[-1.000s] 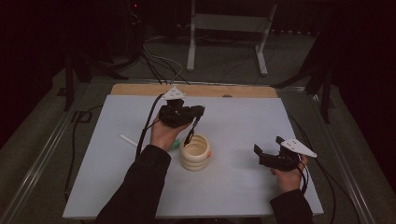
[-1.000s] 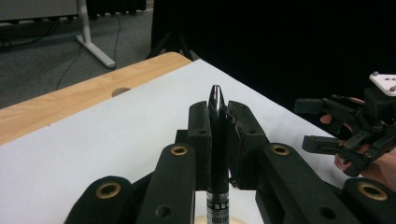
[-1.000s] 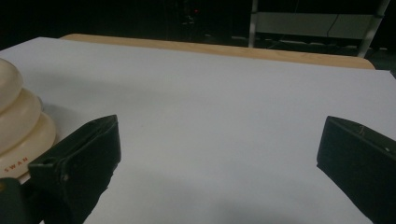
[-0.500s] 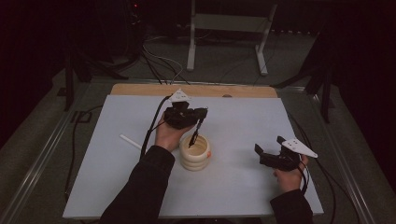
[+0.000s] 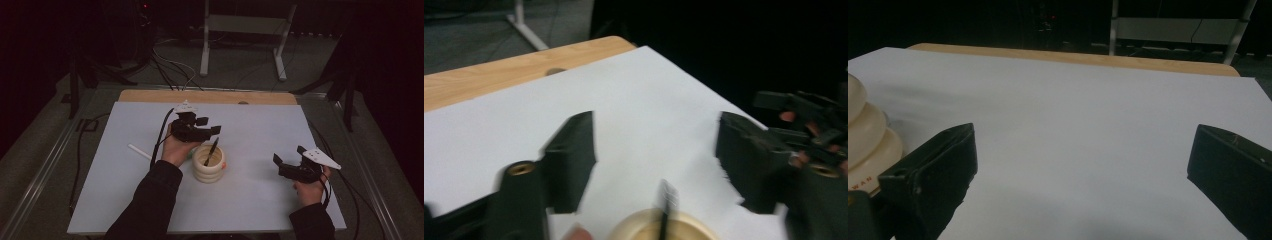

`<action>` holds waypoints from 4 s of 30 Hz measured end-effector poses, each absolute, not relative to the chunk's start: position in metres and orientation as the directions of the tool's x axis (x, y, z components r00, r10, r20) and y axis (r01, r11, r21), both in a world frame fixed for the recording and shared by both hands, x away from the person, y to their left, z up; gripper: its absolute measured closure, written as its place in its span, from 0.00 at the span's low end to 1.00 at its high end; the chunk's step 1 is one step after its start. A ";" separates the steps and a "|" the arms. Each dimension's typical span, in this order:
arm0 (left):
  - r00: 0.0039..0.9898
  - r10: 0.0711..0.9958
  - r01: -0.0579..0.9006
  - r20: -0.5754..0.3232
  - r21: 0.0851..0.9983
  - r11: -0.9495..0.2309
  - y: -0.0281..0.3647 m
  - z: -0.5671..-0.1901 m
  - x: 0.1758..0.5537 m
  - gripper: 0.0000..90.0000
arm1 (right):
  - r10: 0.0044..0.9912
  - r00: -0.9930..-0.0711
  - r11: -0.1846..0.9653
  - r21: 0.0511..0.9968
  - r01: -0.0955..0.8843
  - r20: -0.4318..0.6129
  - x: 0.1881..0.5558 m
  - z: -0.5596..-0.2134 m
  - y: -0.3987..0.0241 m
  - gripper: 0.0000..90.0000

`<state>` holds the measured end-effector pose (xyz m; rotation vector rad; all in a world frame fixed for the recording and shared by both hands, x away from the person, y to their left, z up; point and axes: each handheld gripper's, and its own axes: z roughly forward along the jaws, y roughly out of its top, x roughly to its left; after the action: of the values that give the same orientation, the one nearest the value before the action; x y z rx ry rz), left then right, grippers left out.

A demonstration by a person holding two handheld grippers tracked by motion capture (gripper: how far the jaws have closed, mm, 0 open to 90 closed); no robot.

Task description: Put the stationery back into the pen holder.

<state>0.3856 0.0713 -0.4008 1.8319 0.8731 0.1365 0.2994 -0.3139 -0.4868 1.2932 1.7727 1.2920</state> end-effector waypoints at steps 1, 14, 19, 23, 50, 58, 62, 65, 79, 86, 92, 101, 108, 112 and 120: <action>0.732 0.611 0.499 -0.299 0.847 -0.183 0.073 -0.401 0.386 0.36 | 0.931 -0.356 0.058 0.930 0.362 0.081 0.299 -0.487 -0.314 0.00; 0.704 0.677 0.488 -0.214 0.838 -0.243 0.095 -0.396 0.384 0.02 | 0.930 -0.357 0.054 0.929 0.366 0.087 0.300 -0.487 -0.314 0.00; 0.702 0.682 0.484 -0.206 0.840 -0.246 0.104 -0.395 0.383 0.00 | 0.930 -0.358 0.055 0.929 0.367 0.086 0.300 -0.488 -0.314 0.00; 0.704 0.685 0.471 -0.188 0.845 -0.253 0.113 -0.394 0.382 0.00 | 0.930 -0.358 0.054 0.929 0.367 0.087 0.300 -0.488 -0.314 0.00; 0.699 0.707 0.433 -0.105 0.850 -0.301 0.149 -0.412 0.373 0.00 | 0.926 -0.364 0.047 0.928 0.370 0.098 0.300 -0.487 -0.314 0.00; 0.676 0.730 0.450 -0.094 0.838 -0.308 0.159 -0.422 0.373 0.00 | 0.926 -0.364 0.047 0.928 0.369 0.098 0.300 -0.487 -0.315 0.00; 0.679 0.730 0.449 -0.082 0.833 -0.324 0.160 -0.426 0.373 0.00 | 0.926 -0.365 0.046 0.928 0.369 0.098 0.300 -0.487 -0.315 0.00; 0.677 0.731 0.453 -0.087 0.832 -0.320 0.163 -0.431 0.372 0.00 | 0.926 -0.365 0.046 0.928 0.369 0.099 0.300 -0.487 -0.315 0.00; 0.685 0.723 0.483 -0.093 0.801 -0.354 0.164 -0.450 0.374 0.00 | 0.926 -0.364 0.044 0.929 0.368 0.101 0.300 -0.487 -0.315 0.00; 0.693 0.714 0.494 -0.104 0.789 -0.365 0.163 -0.459 0.375 0.00 | 0.926 -0.364 0.043 0.928 0.370 0.103 0.300 -0.487 -0.315 0.00; 0.688 0.718 0.513 -0.103 0.769 -0.382 0.162 -0.465 0.374 0.00 | 0.926 -0.364 0.042 0.928 0.370 0.103 0.300 -0.487 -0.315 0.00; 0.688 0.719 0.528 -0.095 0.746 -0.407 0.159 -0.474 0.373 0.02 | 0.925 -0.364 0.043 0.927 0.373 0.104 0.300 -0.487 -0.315 0.00; 0.690 0.718 0.545 -0.093 0.720 -0.430 0.158 -0.483 0.373 0.03 | 0.925 -0.365 0.044 0.927 0.374 0.104 0.300 -0.487 -0.315 0.00; 0.690 0.717 0.549 -0.095 0.715 -0.434 0.159 -0.486 0.372 0.06 | 0.925 -0.366 0.043 0.927 0.373 0.104 0.300 -0.487 -0.315 0.00; 0.701 0.705 0.558 -0.105 0.696 -0.452 0.157 -0.491 0.373 0.13 | 0.924 -0.366 0.042 0.926 0.374 0.106 0.300 -0.487 -0.315 0.00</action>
<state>0.3729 0.1567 -0.4913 2.1739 0.9593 0.2573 0.3004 -0.3153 -0.4872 1.3085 1.7829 1.3157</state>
